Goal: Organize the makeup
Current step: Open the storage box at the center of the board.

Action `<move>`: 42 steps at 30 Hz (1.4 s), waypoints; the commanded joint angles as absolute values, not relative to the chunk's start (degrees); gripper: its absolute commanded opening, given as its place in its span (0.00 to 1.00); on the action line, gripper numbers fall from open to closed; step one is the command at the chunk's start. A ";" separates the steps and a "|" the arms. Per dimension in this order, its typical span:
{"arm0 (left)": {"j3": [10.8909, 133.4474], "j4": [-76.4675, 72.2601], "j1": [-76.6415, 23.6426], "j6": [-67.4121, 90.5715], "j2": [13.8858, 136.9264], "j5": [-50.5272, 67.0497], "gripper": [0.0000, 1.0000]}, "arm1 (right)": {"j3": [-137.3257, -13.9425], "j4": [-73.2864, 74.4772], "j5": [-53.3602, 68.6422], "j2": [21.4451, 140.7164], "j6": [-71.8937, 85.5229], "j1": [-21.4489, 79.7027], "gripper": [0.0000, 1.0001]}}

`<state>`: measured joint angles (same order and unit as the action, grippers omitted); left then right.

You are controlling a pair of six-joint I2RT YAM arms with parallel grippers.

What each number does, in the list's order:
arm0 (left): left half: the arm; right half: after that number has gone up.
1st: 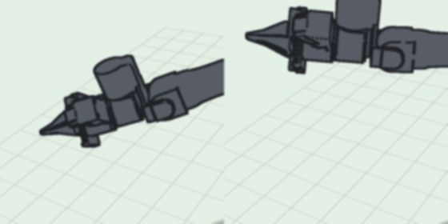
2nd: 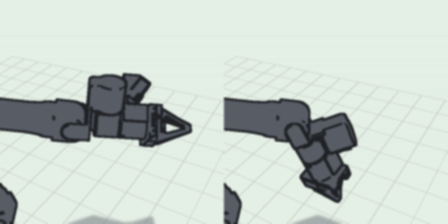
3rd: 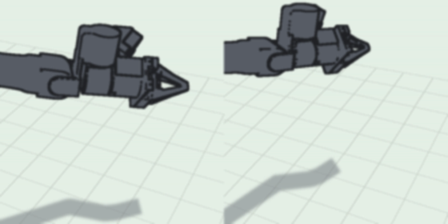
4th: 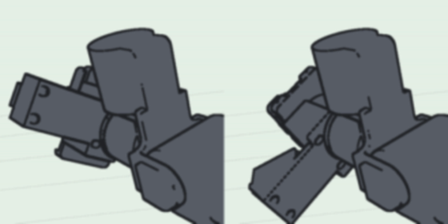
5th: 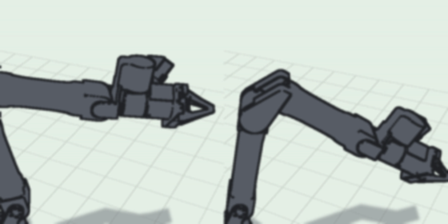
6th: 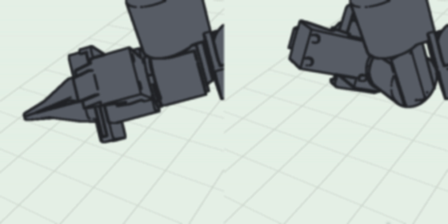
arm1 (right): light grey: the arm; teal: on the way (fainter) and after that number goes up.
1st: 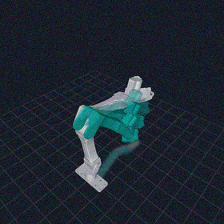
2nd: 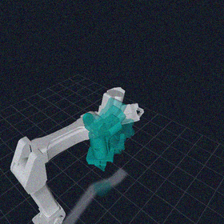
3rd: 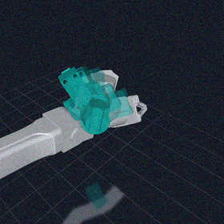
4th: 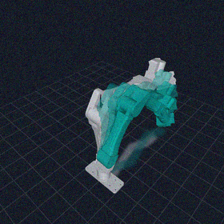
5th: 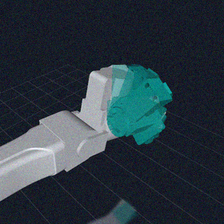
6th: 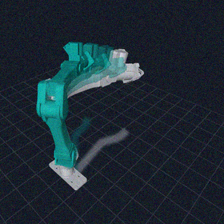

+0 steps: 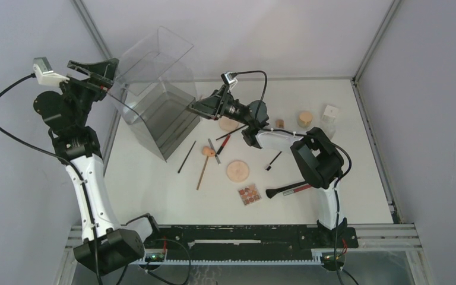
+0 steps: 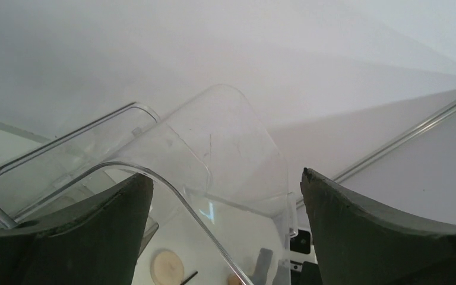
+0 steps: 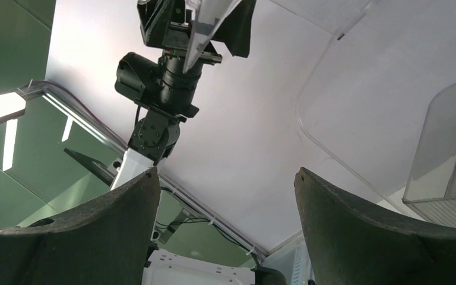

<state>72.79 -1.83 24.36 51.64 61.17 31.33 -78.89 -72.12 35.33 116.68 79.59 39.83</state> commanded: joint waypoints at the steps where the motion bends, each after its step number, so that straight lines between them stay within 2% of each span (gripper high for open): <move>1: 77.83 -9.23 25.63 52.56 62.45 28.58 0.97 | -78.29 -72.72 36.70 112.70 77.96 39.36 0.90; 29: 82.17 -14.33 29.51 55.04 76.08 24.00 0.97 | -77.35 -72.52 38.49 113.25 77.97 37.13 0.89; 42: 81.52 -23.68 29.55 66.73 77.26 19.22 0.97 | -78.97 -71.55 39.19 114.69 77.50 36.83 0.89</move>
<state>79.20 -16.64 29.02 62.81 77.38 22.79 -77.30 -70.35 38.68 114.98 78.30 37.15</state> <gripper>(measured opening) 0.973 0.895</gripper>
